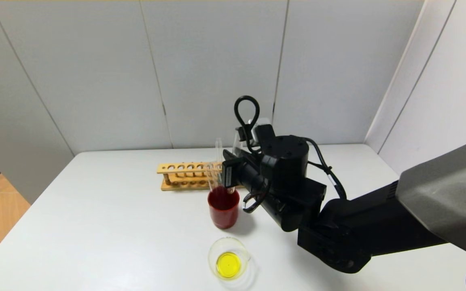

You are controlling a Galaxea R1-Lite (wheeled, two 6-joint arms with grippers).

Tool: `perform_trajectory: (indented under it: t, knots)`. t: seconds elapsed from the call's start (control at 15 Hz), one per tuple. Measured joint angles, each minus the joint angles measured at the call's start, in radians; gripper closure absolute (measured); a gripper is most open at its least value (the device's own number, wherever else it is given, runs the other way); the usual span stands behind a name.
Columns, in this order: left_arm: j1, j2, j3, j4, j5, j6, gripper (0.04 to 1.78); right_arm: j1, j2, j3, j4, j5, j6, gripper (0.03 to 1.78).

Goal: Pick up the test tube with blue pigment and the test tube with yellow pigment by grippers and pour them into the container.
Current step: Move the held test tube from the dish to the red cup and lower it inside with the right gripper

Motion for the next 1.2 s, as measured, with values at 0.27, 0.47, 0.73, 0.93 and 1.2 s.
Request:
perform_trajectory:
  t: [0.27, 0.47, 0.73, 0.93, 1.2]
  knots:
    - [0.0, 0.0, 0.0, 0.0, 0.0, 0.0, 0.08, -0.006, 0.058, -0.004, -0.05, 0.003, 0.025, 1.44]
    - [0.0, 0.0, 0.0, 0.0, 0.0, 0.0, 0.08, -0.018, 0.103, -0.02, -0.061, 0.012, 0.029, 1.44]
    - [0.0, 0.0, 0.0, 0.0, 0.0, 0.0, 0.08, -0.027, 0.156, -0.027, -0.107, 0.015, 0.028, 1.44]
    - [0.0, 0.0, 0.0, 0.0, 0.0, 0.0, 0.08, -0.034, 0.182, -0.022, -0.12, 0.054, 0.027, 1.41]
    - [0.0, 0.0, 0.0, 0.0, 0.0, 0.0, 0.08, -0.04, 0.192, -0.019, -0.122, 0.066, 0.028, 1.05]
